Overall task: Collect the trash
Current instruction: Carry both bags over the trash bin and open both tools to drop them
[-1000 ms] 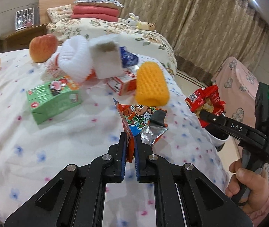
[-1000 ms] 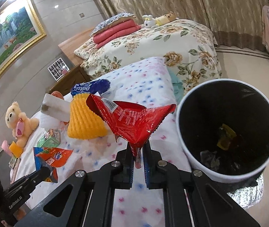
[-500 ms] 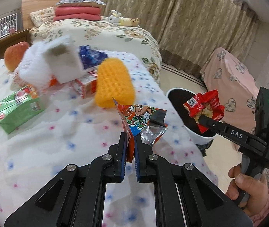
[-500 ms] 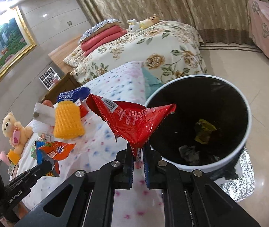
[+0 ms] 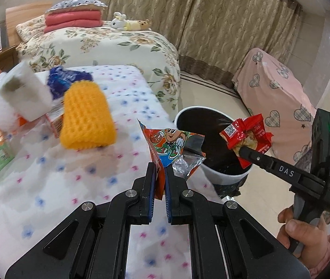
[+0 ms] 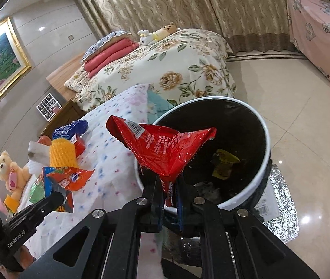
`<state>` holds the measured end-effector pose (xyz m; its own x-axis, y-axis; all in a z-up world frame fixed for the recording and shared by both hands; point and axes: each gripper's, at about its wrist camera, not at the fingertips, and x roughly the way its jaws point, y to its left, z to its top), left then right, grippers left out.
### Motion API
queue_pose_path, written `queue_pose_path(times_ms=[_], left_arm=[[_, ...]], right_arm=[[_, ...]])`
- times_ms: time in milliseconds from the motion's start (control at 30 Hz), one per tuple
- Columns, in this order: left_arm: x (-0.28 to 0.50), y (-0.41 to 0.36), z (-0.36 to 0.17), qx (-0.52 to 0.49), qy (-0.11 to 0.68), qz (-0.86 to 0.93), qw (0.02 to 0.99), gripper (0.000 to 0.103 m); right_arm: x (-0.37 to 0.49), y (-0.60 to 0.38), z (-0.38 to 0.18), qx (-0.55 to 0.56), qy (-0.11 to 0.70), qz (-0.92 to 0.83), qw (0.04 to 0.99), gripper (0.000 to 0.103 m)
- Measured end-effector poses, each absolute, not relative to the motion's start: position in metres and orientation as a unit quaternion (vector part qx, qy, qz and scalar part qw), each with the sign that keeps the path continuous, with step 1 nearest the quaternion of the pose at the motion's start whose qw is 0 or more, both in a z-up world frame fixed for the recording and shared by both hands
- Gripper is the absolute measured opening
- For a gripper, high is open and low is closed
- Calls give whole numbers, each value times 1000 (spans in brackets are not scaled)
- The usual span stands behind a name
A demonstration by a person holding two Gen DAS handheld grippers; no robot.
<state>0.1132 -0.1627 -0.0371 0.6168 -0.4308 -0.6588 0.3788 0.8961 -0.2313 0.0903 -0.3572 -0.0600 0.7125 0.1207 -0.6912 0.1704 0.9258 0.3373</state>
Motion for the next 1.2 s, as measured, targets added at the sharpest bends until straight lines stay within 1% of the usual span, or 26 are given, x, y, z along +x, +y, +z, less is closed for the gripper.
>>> queue_pose_path(times_ms=[400,700,1200], left_arm=[[129,-197,-37,-16,379,-245,892,7],[144,-219,-40,-5,385,-251,888,7],[163,-243,-46,3,398,-255,881,7]], right_arm=[[95,-379,-67,196,387,-31,901,9],[102,-391,-71,197,393,-37,897,11],[115,-404,-76,198,409,-42,890,13]])
